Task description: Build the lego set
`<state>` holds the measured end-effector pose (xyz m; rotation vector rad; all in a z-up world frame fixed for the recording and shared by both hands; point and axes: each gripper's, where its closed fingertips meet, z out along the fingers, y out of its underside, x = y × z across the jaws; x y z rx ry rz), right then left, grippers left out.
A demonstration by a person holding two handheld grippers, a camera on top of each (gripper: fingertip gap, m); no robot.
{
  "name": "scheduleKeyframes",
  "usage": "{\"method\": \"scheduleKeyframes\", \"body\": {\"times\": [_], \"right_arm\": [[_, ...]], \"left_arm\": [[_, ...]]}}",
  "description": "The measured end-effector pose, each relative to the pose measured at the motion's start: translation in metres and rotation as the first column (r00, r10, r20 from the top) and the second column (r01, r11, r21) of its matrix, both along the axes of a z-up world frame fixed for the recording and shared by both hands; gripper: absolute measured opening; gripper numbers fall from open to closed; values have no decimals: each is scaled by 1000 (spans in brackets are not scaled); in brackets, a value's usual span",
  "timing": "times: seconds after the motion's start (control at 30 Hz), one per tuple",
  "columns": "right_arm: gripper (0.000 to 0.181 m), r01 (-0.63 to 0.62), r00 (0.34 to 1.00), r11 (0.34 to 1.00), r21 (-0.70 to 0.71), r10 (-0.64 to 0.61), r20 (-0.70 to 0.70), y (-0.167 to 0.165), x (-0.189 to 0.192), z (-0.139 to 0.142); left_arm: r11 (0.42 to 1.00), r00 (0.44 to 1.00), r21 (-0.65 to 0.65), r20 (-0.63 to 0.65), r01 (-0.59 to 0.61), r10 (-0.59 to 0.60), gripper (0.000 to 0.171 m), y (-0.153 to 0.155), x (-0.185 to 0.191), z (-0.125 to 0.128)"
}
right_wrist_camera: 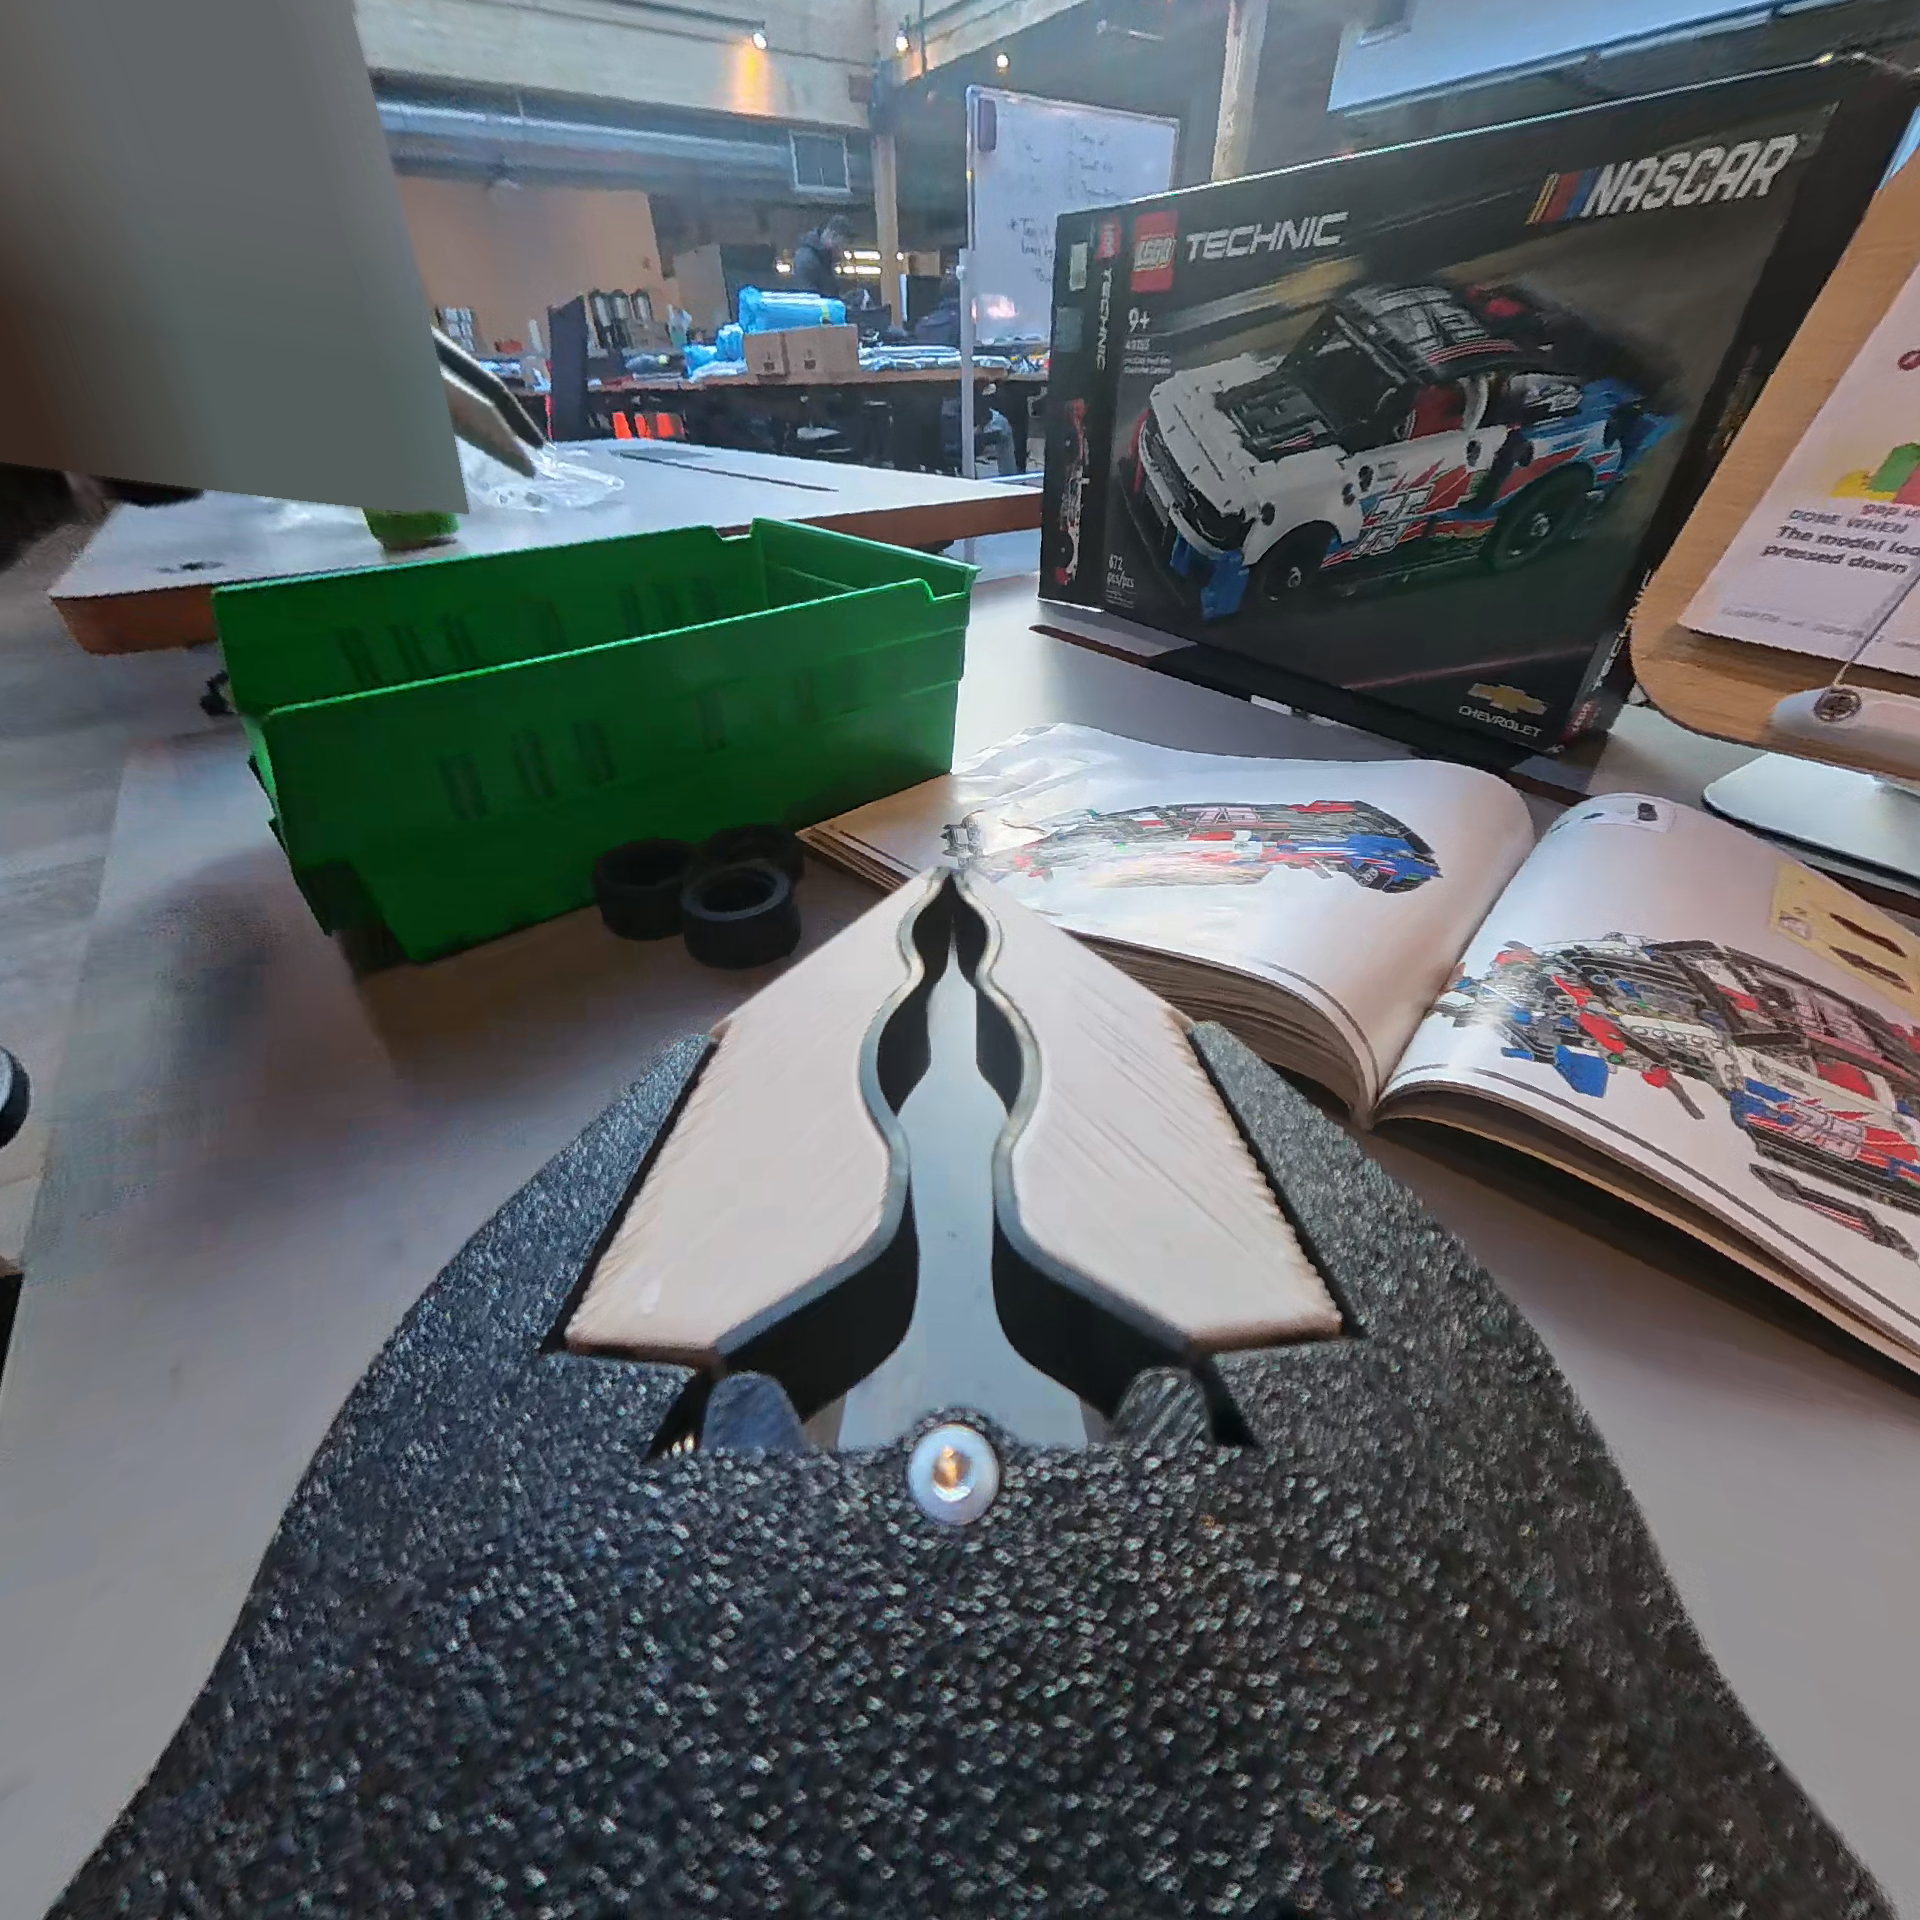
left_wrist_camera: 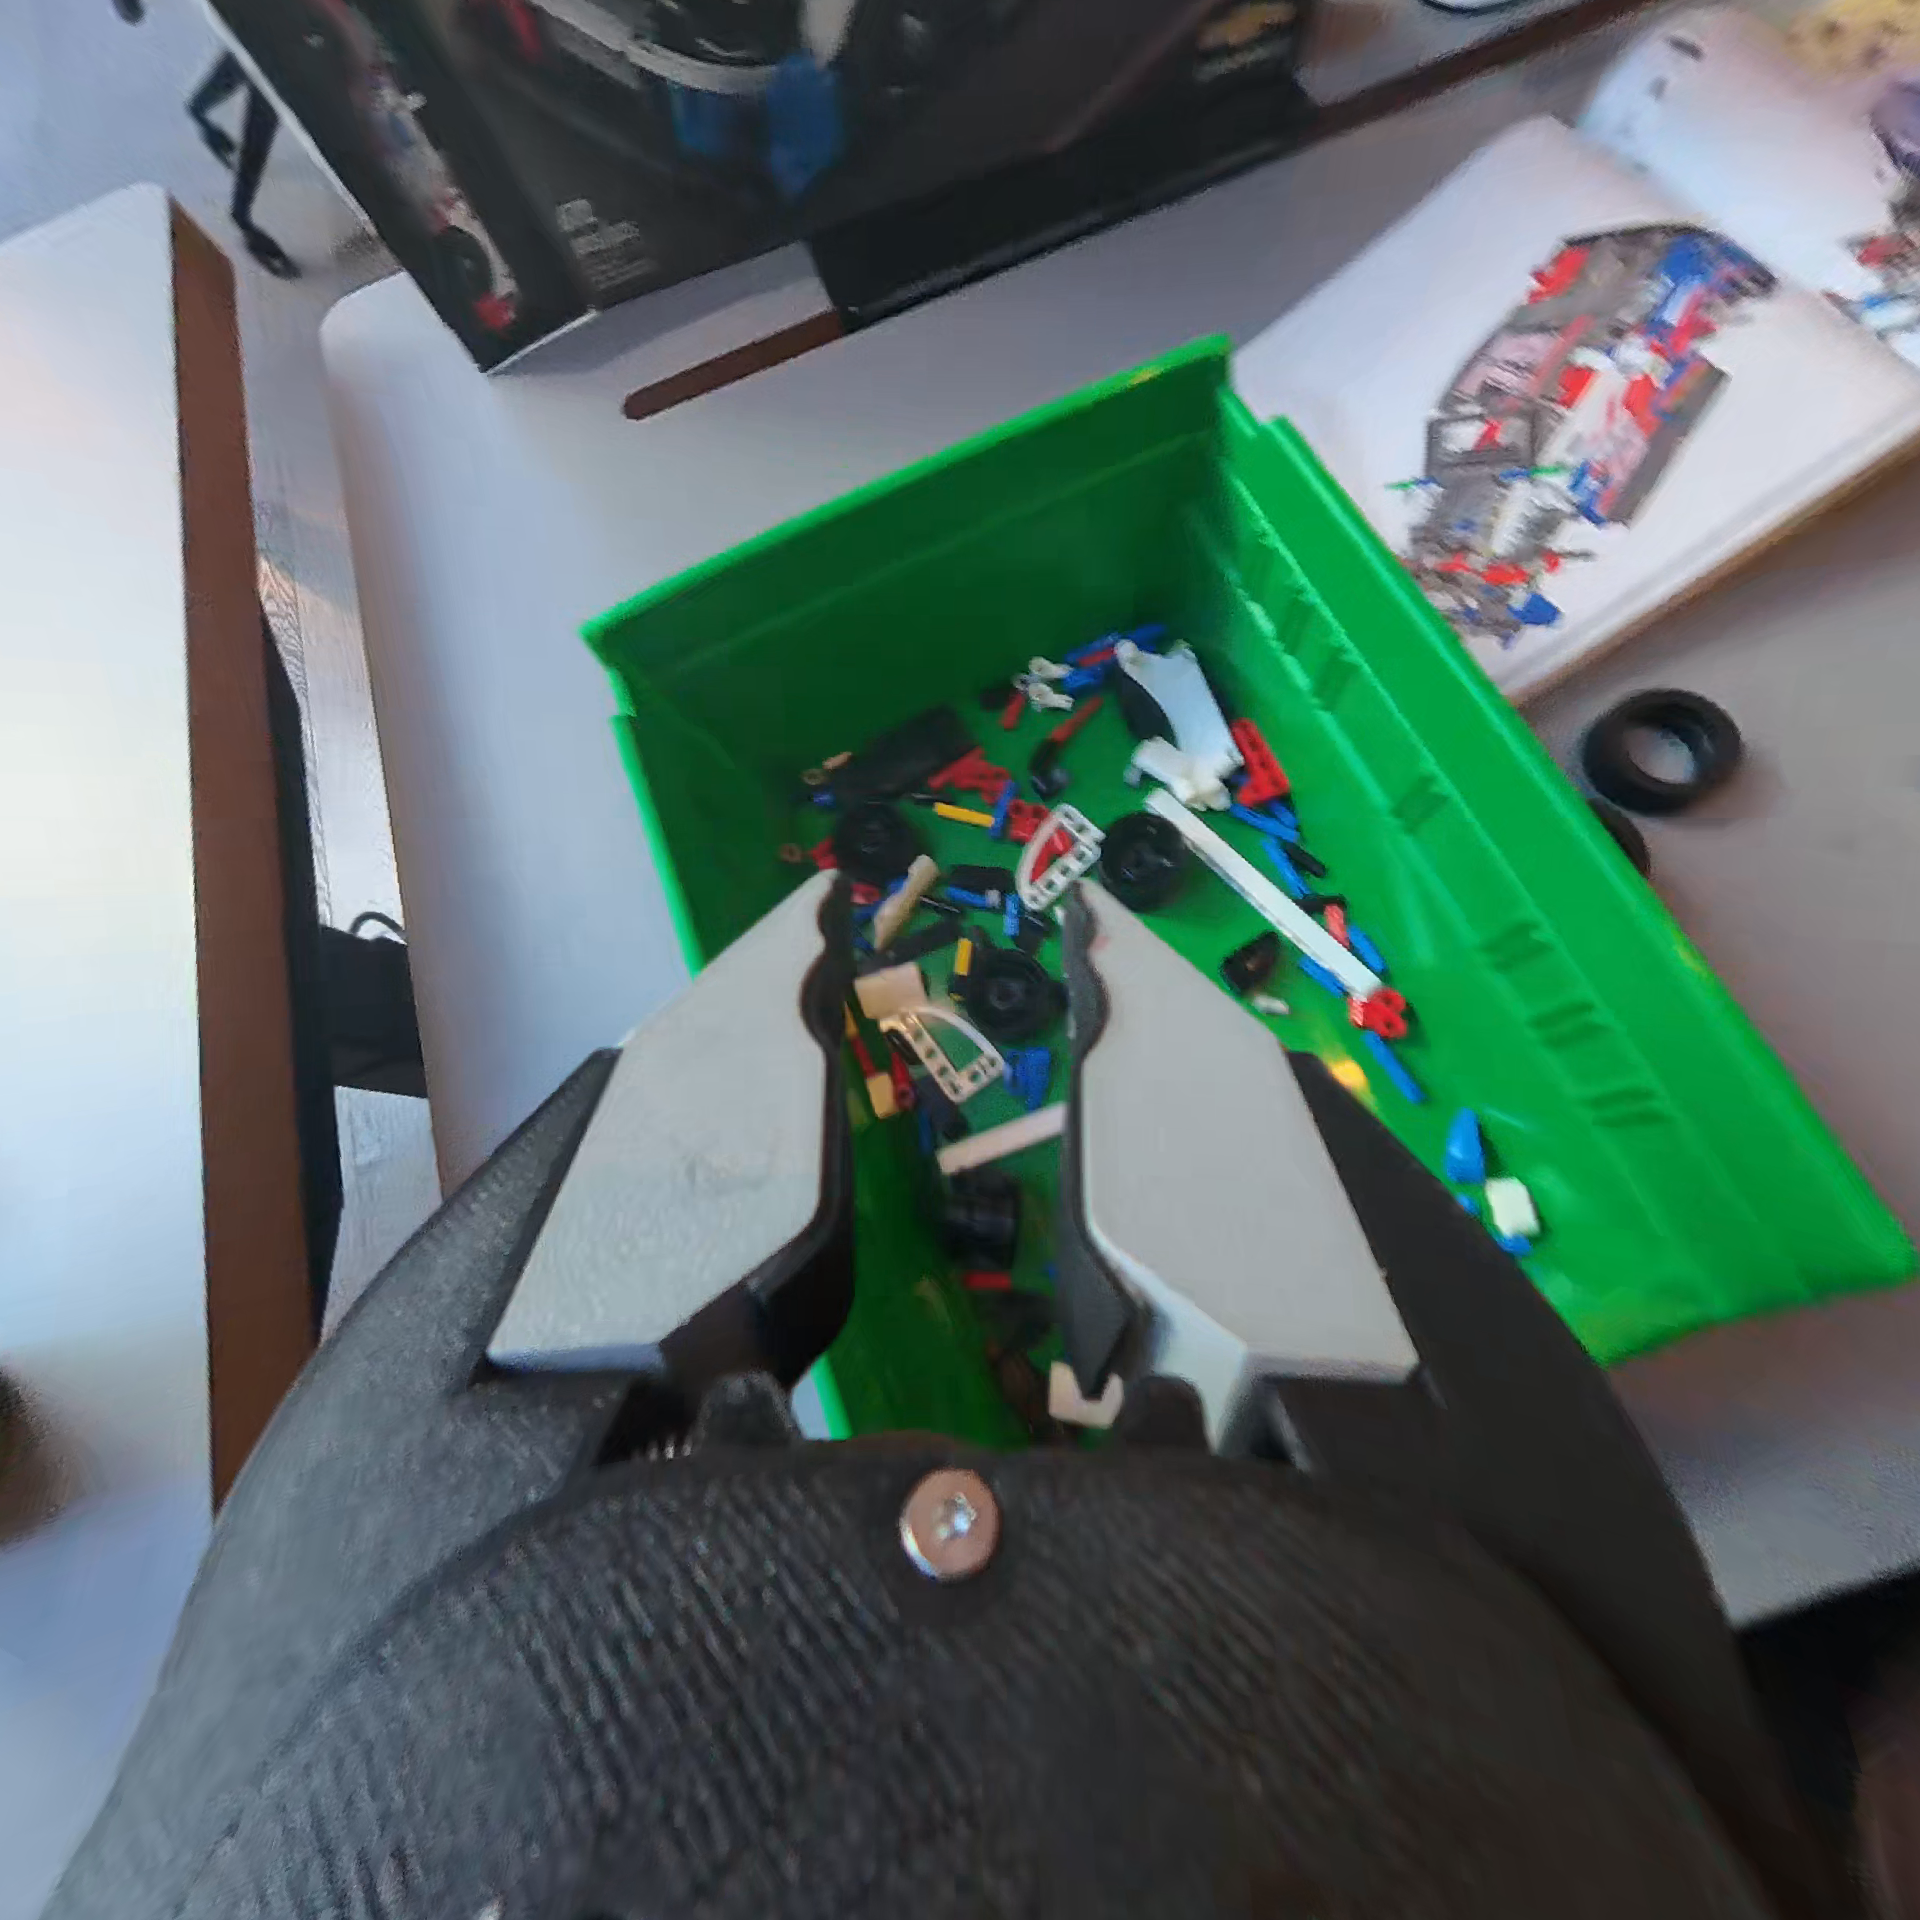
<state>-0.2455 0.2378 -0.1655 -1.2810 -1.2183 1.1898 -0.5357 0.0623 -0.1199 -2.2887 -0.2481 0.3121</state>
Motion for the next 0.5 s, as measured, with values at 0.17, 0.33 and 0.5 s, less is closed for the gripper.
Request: {"method": "scheduleKeyframes", "body": {"times": [0.17,0.33,0.5], "right_arm": [[0,14,999,1000,27,-15,44,0,-4,-6],[0,19,995,997,75,-27,97,-3,-9,-13],[0,32,992,995,97,-44,122,-2,-11,-17]], "left_arm": [[995,999,96,41,-5,1,45,33,-33,-7],[995,993,52,83,81,-85,47,58,-37,-31],[995,995,-37,14,95,-95,47,59,-54,-37]]}}
